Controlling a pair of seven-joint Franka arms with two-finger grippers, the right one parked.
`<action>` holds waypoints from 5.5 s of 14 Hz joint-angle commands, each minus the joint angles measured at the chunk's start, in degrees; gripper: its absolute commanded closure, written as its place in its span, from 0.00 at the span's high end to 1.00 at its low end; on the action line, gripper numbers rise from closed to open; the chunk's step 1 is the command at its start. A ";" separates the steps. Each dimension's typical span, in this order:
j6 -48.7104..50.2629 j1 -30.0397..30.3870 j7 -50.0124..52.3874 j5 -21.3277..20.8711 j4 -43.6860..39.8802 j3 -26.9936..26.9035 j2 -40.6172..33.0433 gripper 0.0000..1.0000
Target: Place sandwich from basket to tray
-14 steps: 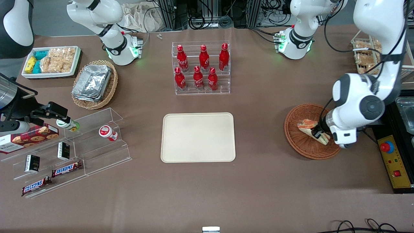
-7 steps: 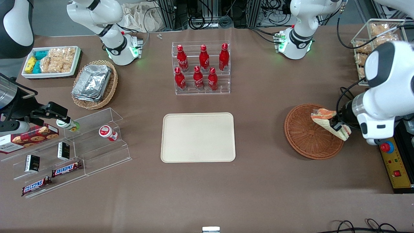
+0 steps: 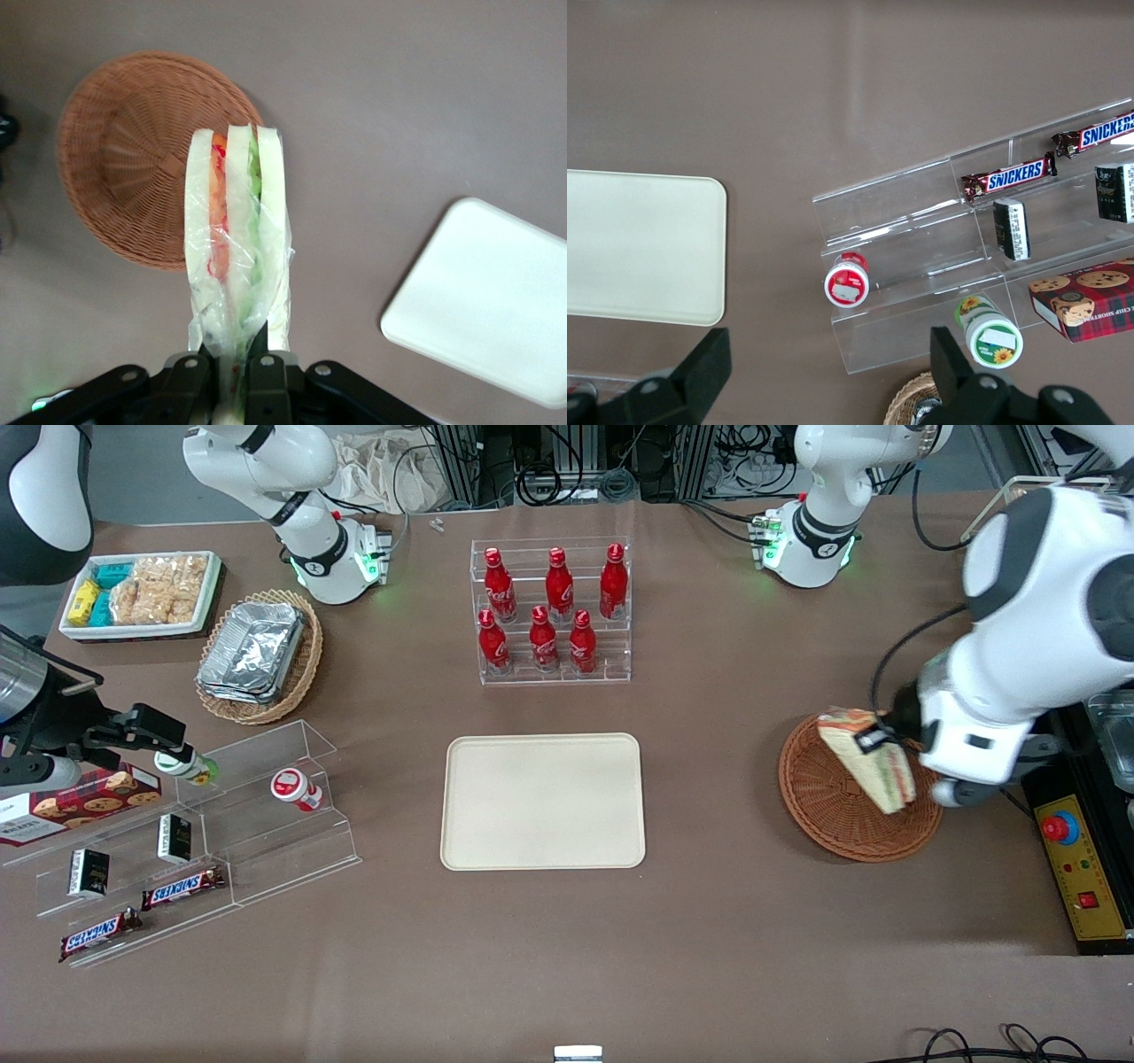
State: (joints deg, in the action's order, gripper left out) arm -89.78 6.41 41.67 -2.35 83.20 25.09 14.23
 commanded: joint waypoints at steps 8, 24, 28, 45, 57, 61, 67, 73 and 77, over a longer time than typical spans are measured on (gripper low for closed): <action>-9.26 -8.50 -0.37 -7.55 -2.34 11.47 10.72 0.02; -30.98 -18.54 7.20 -22.61 0.73 11.04 32.88 0.00; -30.28 -18.36 7.02 -22.44 1.35 10.95 32.71 1.00; 0.38 2.28 -9.42 -15.42 -2.42 11.83 3.54 1.00; 2.50 12.65 -14.58 -13.56 -2.34 11.56 0.72 1.00; 1.71 18.63 -27.21 -11.02 -1.55 11.30 -2.79 1.00; 0.57 20.84 -47.28 -6.45 -1.37 5.76 -5.61 1.00; 1.36 21.63 -47.13 -6.79 -2.78 4.53 -5.70 1.00; 1.89 21.63 -47.21 -6.71 -2.69 4.44 -5.79 1.00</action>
State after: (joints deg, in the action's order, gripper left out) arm -88.44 27.39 -4.41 -9.88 80.46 29.51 9.47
